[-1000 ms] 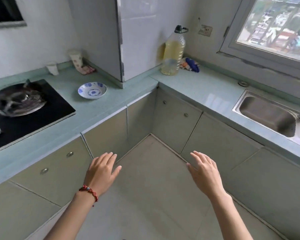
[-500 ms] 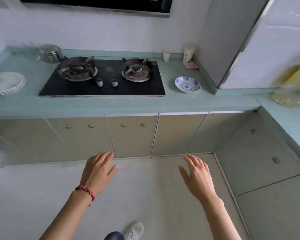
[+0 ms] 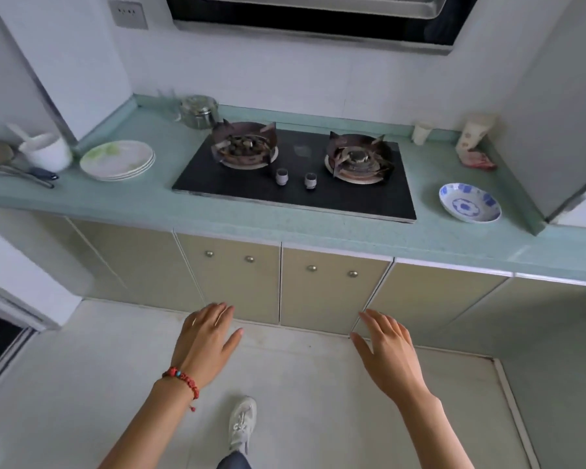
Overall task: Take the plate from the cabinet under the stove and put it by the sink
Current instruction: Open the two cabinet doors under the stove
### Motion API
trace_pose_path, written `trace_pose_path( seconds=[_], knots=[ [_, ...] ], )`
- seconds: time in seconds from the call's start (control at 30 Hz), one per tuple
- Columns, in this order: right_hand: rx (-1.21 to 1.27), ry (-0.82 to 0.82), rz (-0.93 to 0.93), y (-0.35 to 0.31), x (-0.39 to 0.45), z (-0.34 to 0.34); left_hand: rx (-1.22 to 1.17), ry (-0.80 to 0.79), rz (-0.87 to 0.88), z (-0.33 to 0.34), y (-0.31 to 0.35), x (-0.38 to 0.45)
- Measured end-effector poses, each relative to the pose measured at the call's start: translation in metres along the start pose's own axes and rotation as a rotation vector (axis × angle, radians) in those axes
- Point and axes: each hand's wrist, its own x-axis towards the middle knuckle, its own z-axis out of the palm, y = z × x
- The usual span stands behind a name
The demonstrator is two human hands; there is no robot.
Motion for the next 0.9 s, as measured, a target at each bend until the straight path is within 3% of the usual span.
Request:
trace_pose_path(
  seconds=[0.37, 0.63, 0.8, 0.9],
  knots=[
    [0.033, -0.005, 0.158, -0.062, 0.122, 0.042, 0.05, -0.046, 0.225, -0.008, -0.073, 0.152],
    [0.121, -0.029, 0.226, -0.059, 0.179, 0.1, 0.046, -0.119, 0.236, 0.044, -0.091, 0.211],
    [0.406, -0.027, 0.359, -0.051, 0.221, 0.154, -0.038, -0.131, 0.191, 0.091, -0.089, 0.243],
    [0.693, 0.001, 0.547, -0.048, 0.248, 0.184, -0.316, -0.069, 0.036, 0.129, -0.084, 0.263]
  ],
)
